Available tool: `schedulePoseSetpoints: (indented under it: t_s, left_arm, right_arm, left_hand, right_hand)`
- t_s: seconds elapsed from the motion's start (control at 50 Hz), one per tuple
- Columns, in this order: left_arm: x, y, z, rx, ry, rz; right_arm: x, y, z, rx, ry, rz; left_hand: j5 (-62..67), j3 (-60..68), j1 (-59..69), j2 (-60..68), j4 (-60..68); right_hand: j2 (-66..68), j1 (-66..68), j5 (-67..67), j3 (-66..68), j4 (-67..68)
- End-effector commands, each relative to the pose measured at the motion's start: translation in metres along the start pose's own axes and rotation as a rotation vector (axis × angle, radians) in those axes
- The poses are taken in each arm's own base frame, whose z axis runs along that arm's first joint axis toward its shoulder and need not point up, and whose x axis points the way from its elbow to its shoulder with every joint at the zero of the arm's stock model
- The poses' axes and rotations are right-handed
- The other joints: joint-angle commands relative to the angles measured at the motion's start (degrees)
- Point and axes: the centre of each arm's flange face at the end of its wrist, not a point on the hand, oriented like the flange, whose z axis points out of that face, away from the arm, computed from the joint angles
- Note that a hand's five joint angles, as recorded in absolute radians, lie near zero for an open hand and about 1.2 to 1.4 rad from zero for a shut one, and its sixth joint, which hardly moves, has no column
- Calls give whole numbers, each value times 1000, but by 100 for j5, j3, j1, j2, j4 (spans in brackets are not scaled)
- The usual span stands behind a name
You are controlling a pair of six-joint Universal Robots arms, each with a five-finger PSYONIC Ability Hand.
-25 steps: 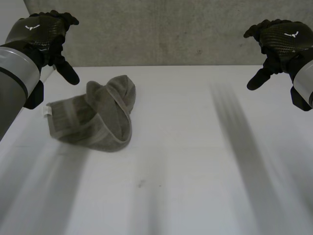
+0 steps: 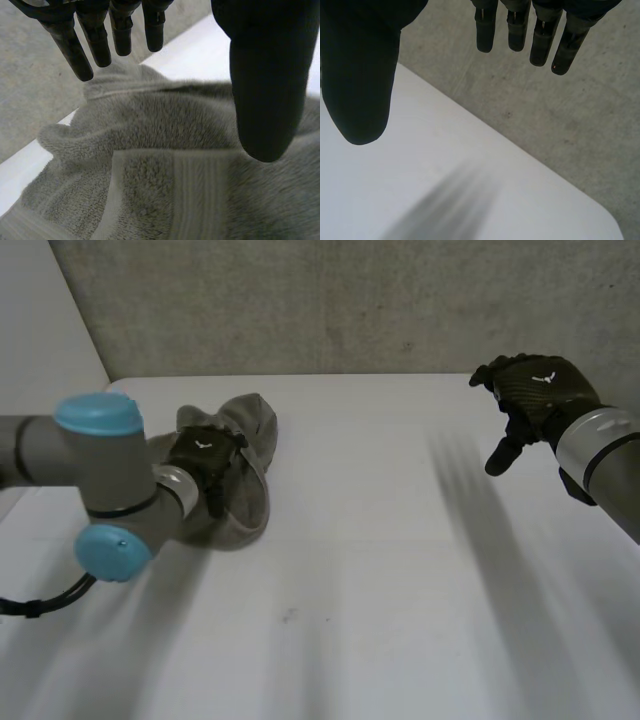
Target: Fold the towel.
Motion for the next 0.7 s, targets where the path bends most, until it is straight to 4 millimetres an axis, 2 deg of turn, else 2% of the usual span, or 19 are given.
schedulePoseSetpoints:
  t_s: [0.02, 0.06, 0.12, 0.16, 0.22, 0.28, 0.34, 0.36, 0.38, 0.4, 0.46, 0.48, 0.5, 0.54, 0.56, 0.6, 0.66, 0.7]
  left_arm:
    - [5, 15, 31, 16, -9, 160]
    - [4, 15, 41, 31, -17, 199]
    - [3, 13, 44, 42, -23, 204]
    - [3, 12, 48, 56, -23, 208]
    - [4, 17, 54, 56, -23, 213]
    - [5, 19, 55, 53, -22, 214]
    - [6, 23, 56, 48, -19, 214]
    - [6, 23, 57, 49, -19, 213]
    - [5, 21, 57, 55, -24, 213]
    - [5, 21, 57, 55, -24, 213]
    - [3, 9, 56, 95, -51, 211]
    - [2, -1, 53, 119, -64, 208]
    - [2, -1, 53, 119, -65, 208]
    - [1, -35, 37, 188, -86, 203]
    - [1, -35, 37, 188, -86, 202]
    - [13, -63, 17, 249, -68, 171]
    - [22, -73, 8, 269, -45, 140]
    - [48, -82, -10, 283, 32, 68]
  right_arm:
    - [-3, 12, 5, -34, -11, 3]
    - [-4, 17, 6, -48, -17, -6]
    - [-6, 18, 7, -52, -23, -12]
    - [-10, 20, 7, -58, -33, -22]
    - [-11, 22, 7, -65, -35, -25]
    - [-11, 24, 8, -70, -36, -26]
    - [-11, 25, 8, -71, -37, -26]
    - [-11, 25, 8, -73, -37, -26]
    - [-11, 25, 8, -73, -37, -26]
    - [-11, 25, 8, -73, -37, -26]
    - [-11, 26, 9, -76, -38, -27]
    - [-12, 27, 9, -78, -41, -29]
    - [-12, 27, 9, -78, -41, -29]
    - [-13, 29, 10, -84, -43, -33]
    - [-13, 29, 10, -84, -43, -33]
    - [-15, 30, 9, -85, -50, -43]
    - [-15, 29, 9, -83, -49, -48]
    - [-15, 28, 9, -80, -48, -65]
  left_hand:
    - [542, 548, 549, 547, 545]
    - [809, 815, 816, 814, 813]
    - [1198, 1204, 1205, 1203, 1201]
    - [2119, 2125, 2126, 2124, 2122]
    - [2442, 2448, 2449, 2447, 2446]
    - [2493, 2499, 2500, 2498, 2497]
    - [3149, 3155, 3156, 3154, 3153]
    - [4432, 4438, 4439, 4436, 4435]
    - [6393, 6399, 6400, 6398, 6396]
    - [6412, 6419, 6420, 6417, 6416]
    - [6680, 6686, 6687, 6684, 6683]
    - [6680, 6686, 6687, 6684, 6683]
    - [6680, 6686, 6687, 6684, 6683]
    - [6680, 6686, 6687, 6684, 6683]
    - [6680, 6686, 6687, 6684, 6683]
    - [6680, 6686, 6687, 6684, 6683]
    - [6680, 6686, 6687, 6684, 6683]
    - [6680, 6686, 6687, 6684, 6683]
  right_hand:
    - [-308, -263, -325, -214, -317]
    - [-308, -263, -325, -214, -317]
    - [-308, -263, -325, -214, -317]
    - [-308, -263, -325, -214, -317]
    - [-308, -263, -325, -214, -317]
    - [-308, -263, -325, -214, -317]
    - [-308, -263, -325, -214, -317]
    - [-308, -263, -325, -214, -317]
    - [-308, -263, -325, -214, -317]
    - [-308, -263, -325, -214, -317]
    - [-308, -263, -325, -214, -317]
    - [-308, -263, -325, -214, -317]
    - [-308, -263, -325, -214, -317]
    - [-308, -263, -325, -214, -317]
    - [-308, -263, -325, -214, -317]
    - [-308, -263, -325, -214, -317]
    - [-308, -263, -325, -214, -317]
    - [-308, -263, -325, -214, -317]
